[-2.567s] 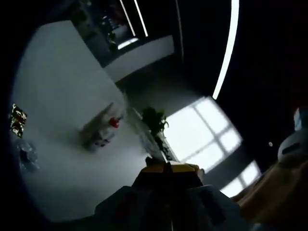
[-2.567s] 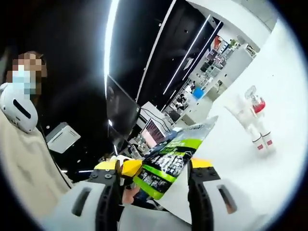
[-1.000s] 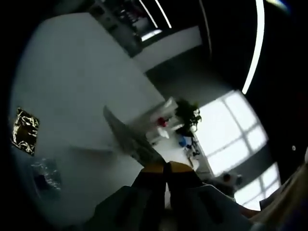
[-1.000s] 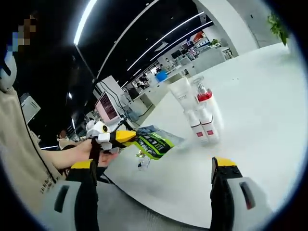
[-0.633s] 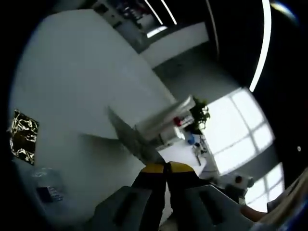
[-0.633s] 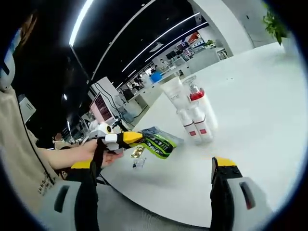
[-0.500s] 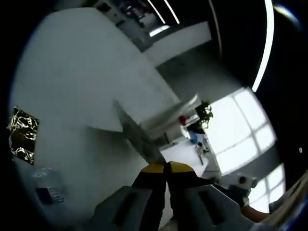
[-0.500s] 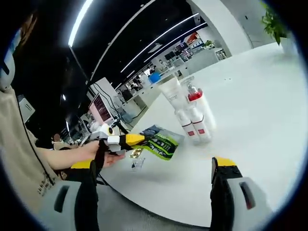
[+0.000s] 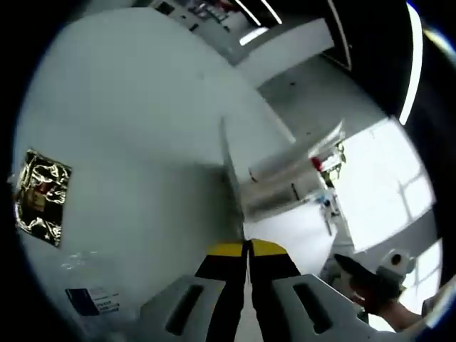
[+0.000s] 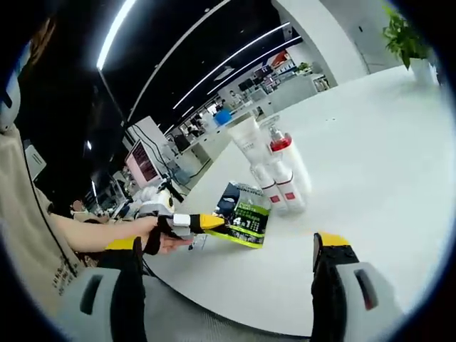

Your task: Arrange the skincare products in the storage area until every visible bottle or jar stands upright without overlapping.

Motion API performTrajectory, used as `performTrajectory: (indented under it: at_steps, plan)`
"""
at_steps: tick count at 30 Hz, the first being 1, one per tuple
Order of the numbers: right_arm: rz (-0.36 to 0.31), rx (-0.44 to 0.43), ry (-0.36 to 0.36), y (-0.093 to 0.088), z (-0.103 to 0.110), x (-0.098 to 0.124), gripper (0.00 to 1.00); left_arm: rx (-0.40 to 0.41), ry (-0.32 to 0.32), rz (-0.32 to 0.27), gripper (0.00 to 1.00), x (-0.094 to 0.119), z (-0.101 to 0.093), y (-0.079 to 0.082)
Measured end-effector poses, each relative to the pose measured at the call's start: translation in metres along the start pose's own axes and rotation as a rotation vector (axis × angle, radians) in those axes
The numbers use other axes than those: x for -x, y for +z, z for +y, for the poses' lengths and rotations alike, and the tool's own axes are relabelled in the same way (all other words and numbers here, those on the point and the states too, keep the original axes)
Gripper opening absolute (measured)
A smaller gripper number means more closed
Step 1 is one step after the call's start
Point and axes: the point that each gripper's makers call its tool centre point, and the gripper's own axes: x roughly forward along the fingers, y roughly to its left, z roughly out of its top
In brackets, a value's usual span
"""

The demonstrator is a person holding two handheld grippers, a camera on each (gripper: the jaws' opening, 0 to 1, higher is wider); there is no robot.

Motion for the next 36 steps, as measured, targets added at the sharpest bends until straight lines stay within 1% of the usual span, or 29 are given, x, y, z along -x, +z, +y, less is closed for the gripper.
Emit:
performTrajectory:
  at_steps: [1,2,8,11,15,20,21,22,23,24,25,27,28,29,32,34,35,36]
  plan:
    - [0.000,0.000,0.000,0.000,0.000,0.000,0.99,-0.006,0.011,0.003,0.00,0.000,0.002,-0.001]
    - [0.001,0.000,-0.002,0.000,0.000,0.000,0.99,-0.020,0.036,0.016,0.00,0.000,0.007,-0.004]
    - [0.003,-0.001,-0.005,0.000,-0.001,0.000,0.99,-0.115,0.100,0.045,0.00,0.000,0.017,-0.010]
    - [0.003,-0.003,-0.007,0.000,-0.001,0.000,0.99,-0.212,0.156,0.050,0.00,0.001,0.024,-0.007]
    - [0.005,-0.003,-0.007,-0.001,-0.001,0.000,0.99,-0.351,0.225,0.054,0.05,0.004,0.030,-0.002]
    - [0.008,-0.002,-0.007,-0.001,-0.002,-0.001,1.00,-0.521,0.300,0.082,0.09,0.011,0.036,0.001]
    - [0.009,-0.002,-0.007,-0.002,-0.002,-0.001,0.99,-0.560,0.317,0.086,0.11,0.013,0.037,0.002]
    - [0.009,-0.002,-0.007,-0.002,-0.002,-0.001,0.99,-0.573,0.322,0.088,0.14,0.013,0.038,0.003]
    - [0.009,-0.002,-0.007,-0.001,-0.002,-0.001,1.00,-0.623,0.338,0.097,0.18,0.015,0.039,0.005]
    - [0.009,-0.002,-0.007,-0.002,-0.002,-0.001,0.99,-0.655,0.336,0.095,0.20,0.014,0.037,0.007]
    - [0.010,-0.002,-0.007,-0.002,-0.002,-0.001,0.99,-0.703,0.335,0.100,0.23,0.013,0.037,0.010]
    - [0.011,-0.002,-0.006,-0.002,-0.001,-0.001,0.99,-0.783,0.311,0.095,0.29,0.008,0.030,0.016]
    - [0.011,-0.001,-0.006,-0.002,-0.001,-0.001,0.99,-0.797,0.304,0.094,0.31,0.006,0.028,0.017]
    - [0.011,-0.001,-0.007,-0.002,-0.001,-0.001,0.99,-0.845,0.279,0.091,0.33,0.002,0.020,0.020]
    - [0.011,-0.001,-0.008,-0.002,-0.002,0.000,0.99,-0.903,0.234,0.111,0.39,-0.011,0.012,0.020]
    - [0.010,0.000,-0.008,-0.002,-0.002,0.000,0.99,-0.923,0.223,0.122,0.42,-0.017,0.011,0.020]
    - [0.011,0.000,-0.009,-0.002,-0.002,0.000,0.99,-0.957,0.209,0.149,0.44,-0.024,0.011,0.017]
    - [0.012,0.000,-0.009,-0.002,-0.002,0.000,1.00,-0.971,0.214,0.158,0.46,-0.026,0.012,0.016]
